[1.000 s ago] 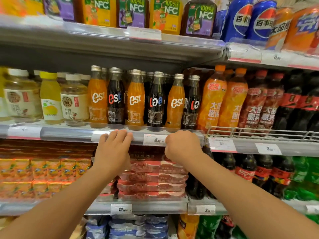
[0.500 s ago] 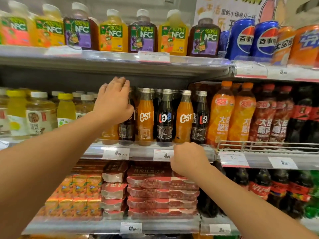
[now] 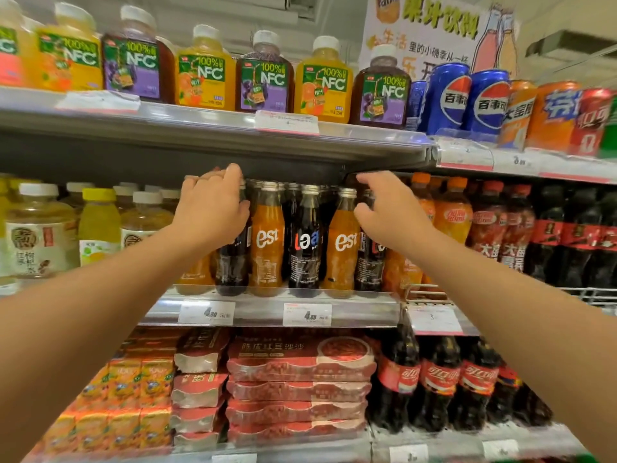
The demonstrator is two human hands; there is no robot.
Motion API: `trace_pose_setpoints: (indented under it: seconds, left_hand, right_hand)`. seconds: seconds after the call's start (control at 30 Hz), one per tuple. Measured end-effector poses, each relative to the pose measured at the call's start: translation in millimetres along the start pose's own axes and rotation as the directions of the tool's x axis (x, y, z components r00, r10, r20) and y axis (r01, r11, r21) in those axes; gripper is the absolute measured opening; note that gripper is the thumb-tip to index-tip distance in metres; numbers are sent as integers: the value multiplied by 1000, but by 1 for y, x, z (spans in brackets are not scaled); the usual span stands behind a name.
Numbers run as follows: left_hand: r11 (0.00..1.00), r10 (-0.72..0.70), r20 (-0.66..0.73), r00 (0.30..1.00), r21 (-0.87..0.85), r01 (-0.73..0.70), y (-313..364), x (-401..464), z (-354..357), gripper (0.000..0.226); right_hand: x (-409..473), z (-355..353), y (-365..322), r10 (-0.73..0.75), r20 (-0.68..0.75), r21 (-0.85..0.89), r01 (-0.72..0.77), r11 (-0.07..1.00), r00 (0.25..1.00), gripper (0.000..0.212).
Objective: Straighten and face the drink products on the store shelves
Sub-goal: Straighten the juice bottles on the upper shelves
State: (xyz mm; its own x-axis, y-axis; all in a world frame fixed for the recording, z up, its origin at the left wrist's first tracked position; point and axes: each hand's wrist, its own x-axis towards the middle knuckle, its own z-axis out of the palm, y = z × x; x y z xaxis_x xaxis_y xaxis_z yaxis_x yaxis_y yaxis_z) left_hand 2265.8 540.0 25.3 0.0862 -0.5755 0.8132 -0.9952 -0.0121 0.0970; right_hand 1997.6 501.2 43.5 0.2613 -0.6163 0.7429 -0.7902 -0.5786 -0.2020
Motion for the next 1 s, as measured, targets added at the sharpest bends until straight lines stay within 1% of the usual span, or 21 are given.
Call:
trace_pose_setpoints:
  seconds: [0.1, 0.13, 0.2, 0.27, 0.33, 0.4, 0.47, 0.53, 0.6, 0.67, 0.87, 1.0]
  left_hand:
    - [1000, -4, -23, 1000, -15, 4, 2, 0, -7, 33]
    - [999, -10, -23, 1000, -34, 9, 2, -1, -10, 34]
    - [992, -25, -18, 1000, -124, 23, 2, -4, -15, 34]
    - [969, -49, -12, 999, -241, 45, 2, -7, -18, 33]
    - [946, -61, 4, 998, -320, 59, 2, -9, -19, 34]
    - [918, -93, 30, 995, -385, 97, 1, -10, -18, 43]
    - [899, -143, 65, 988, -409, 157, -2, -9, -18, 55]
    - [909, -150, 72, 986, -382, 166, -6, -9, -15, 49]
    - [898, -159, 74, 985, -403, 175, -9, -10, -13, 41]
    - [873, -178, 72, 981, -450, 191, -10, -14, -13, 39]
    - [832, -190, 22, 982, -527, 173, -8, -31, -15, 34]
    - [788, -202, -85, 976, -606, 111, -9, -35, -31, 32]
  right_hand:
    - [21, 7, -2, 23, 138, -83, -11, 997, 990, 68]
    - [26, 10, -2, 49, 169, -78, -36, 996, 984, 70]
    - [31, 15, -2, 98, 202, -60, -88, 994, 974, 64]
    - [31, 18, -2, 127, 197, -48, -119, 992, 972, 55]
    - [30, 19, -3, 145, 164, -3, -147, 989, 976, 46]
    - [28, 20, -3, 175, 143, 97, -189, 977, 974, 41]
    - [26, 21, -3, 205, 135, 197, -229, 953, 969, 40]
    - [21, 22, -3, 225, 143, 229, -254, 940, 964, 40]
    - [14, 23, -1, 228, 136, 255, -256, 932, 964, 33]
    - [7, 22, 0, 209, 86, 292, -226, 930, 974, 25]
    - [-24, 13, -12, 89, -80, 315, -59, 947, 993, 17]
    - [-30, -10, -37, -33, -241, 279, 102, 955, 970, 17]
